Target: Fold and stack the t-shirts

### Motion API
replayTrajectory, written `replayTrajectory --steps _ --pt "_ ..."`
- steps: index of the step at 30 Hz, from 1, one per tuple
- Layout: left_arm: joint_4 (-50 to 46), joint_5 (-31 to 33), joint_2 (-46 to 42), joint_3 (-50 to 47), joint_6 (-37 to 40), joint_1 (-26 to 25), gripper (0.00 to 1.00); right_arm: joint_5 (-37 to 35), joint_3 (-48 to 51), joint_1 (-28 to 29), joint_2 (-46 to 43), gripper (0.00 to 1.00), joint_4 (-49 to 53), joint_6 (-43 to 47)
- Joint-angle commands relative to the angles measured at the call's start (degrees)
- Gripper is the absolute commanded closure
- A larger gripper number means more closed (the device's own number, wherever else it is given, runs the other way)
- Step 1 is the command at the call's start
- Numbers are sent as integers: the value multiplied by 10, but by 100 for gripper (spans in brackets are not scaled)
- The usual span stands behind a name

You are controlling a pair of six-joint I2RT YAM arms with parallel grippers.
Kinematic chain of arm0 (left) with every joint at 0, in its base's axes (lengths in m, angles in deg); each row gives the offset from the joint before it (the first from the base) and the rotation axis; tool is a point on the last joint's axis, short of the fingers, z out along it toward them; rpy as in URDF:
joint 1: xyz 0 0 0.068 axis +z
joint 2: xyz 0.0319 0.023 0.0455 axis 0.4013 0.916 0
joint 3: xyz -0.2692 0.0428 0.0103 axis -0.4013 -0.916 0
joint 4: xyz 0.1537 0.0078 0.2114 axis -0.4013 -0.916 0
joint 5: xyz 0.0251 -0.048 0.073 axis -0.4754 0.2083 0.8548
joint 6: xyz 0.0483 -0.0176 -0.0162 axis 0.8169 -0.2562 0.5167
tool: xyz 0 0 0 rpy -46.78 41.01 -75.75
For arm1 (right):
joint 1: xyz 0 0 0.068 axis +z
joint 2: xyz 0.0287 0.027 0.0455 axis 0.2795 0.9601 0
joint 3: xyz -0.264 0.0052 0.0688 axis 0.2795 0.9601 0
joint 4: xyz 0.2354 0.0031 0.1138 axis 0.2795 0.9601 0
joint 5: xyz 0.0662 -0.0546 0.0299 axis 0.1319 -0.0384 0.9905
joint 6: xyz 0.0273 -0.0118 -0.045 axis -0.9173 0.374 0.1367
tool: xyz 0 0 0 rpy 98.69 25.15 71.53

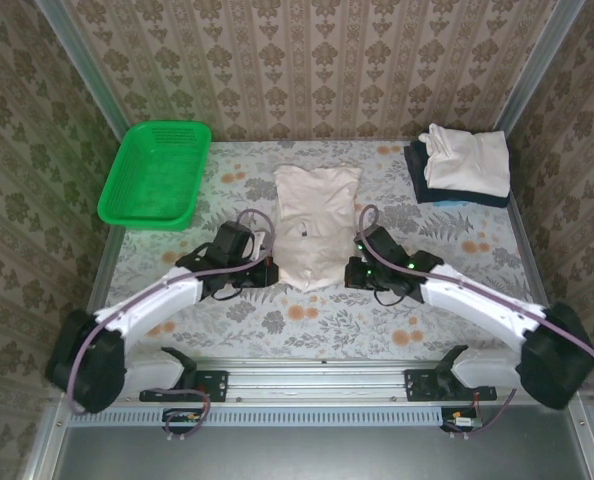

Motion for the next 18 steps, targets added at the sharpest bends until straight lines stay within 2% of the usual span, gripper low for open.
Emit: replayTrajectory --steps 1,6,18 --pt "-53 28 -40 17 -14 12 100 -11 -37 -7 -27 100 104 11" --pt "-73 28 10 125 29 42 100 14 -107 -56 13 100 94 57" --pt "-66 -54 323 419 88 133 100 75 -300 -175 262 100 49 117"
